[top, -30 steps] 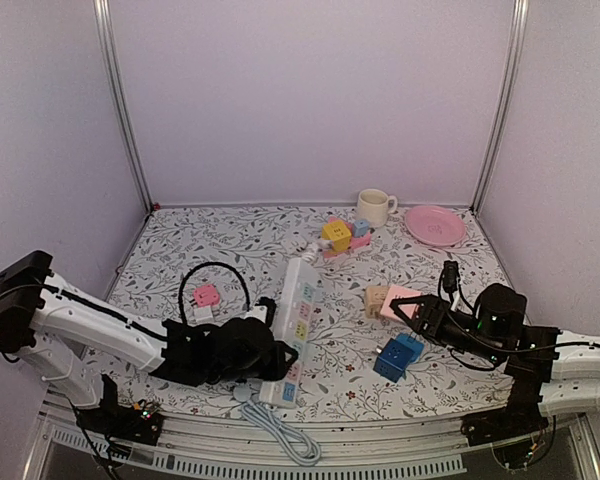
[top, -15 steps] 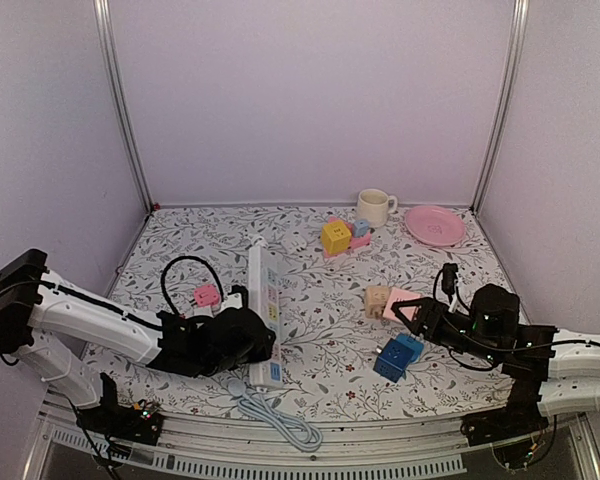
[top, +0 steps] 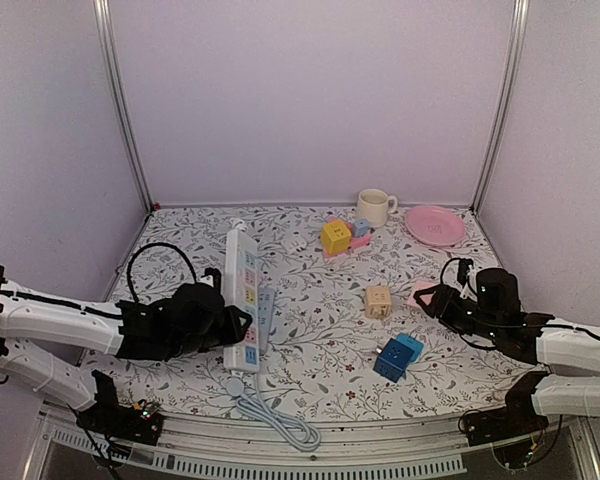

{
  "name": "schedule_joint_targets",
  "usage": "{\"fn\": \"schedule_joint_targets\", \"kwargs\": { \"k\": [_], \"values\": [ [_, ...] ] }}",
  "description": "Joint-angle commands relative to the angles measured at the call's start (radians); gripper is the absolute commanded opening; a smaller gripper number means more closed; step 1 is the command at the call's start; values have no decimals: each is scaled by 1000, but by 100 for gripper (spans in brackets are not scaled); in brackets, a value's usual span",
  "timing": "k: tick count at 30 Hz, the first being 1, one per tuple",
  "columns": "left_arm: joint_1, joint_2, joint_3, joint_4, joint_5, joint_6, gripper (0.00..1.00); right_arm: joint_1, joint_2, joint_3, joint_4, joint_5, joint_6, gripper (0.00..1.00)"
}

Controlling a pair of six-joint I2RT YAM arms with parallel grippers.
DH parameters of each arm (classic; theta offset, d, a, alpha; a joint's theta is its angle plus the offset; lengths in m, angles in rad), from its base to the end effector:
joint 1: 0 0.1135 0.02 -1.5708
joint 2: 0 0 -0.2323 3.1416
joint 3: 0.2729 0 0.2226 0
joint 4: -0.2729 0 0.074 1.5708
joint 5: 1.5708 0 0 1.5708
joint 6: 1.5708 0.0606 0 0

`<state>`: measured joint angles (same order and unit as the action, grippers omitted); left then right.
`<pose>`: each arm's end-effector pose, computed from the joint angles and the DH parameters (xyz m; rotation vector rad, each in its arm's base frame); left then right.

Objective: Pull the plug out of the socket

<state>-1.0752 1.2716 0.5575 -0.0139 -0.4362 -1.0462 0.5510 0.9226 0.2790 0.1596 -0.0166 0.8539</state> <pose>0.1410 -0.2069 0.1546 -0.1941 2.2917 -0.6477 0.1753 0.1089 0.1554 0.3174 2.1521 0.8628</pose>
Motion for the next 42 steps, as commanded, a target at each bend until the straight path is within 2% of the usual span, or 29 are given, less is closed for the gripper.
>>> {"fn": "schedule_joint_targets", "kwargs": {
  "k": [1, 7, 10, 19, 22, 27, 33, 40, 42],
  "values": [
    [112, -108, -36, 45, 66, 104, 1, -67, 53, 13, 18, -80, -64, 8],
    [302, -131, -61, 28, 221, 217, 3, -82, 133, 21, 21, -90, -79, 18],
    [363, -104, -62, 45, 284, 255, 2, -82, 158, 32, 19, -100, -92, 30],
    [411, 26, -38, 120, 418, 323, 7, -82, 185, 73, -23, -89, -128, 63],
    [411, 56, -39, 151, 449, 325, 11, -81, 187, 88, -39, -83, -134, 69],
    [411, 98, -37, 179, 480, 336, 23, -81, 194, 110, -67, -73, -143, 82],
    [410, 118, -47, 189, 491, 348, 37, -82, 211, 151, -114, -31, -158, 90],
    [409, 95, -73, 181, 484, 365, 71, -79, 230, 267, -181, 7, -198, 100],
    [409, 79, -80, 176, 478, 367, 80, -73, 243, 314, -192, 17, -214, 99]
  ]
}}
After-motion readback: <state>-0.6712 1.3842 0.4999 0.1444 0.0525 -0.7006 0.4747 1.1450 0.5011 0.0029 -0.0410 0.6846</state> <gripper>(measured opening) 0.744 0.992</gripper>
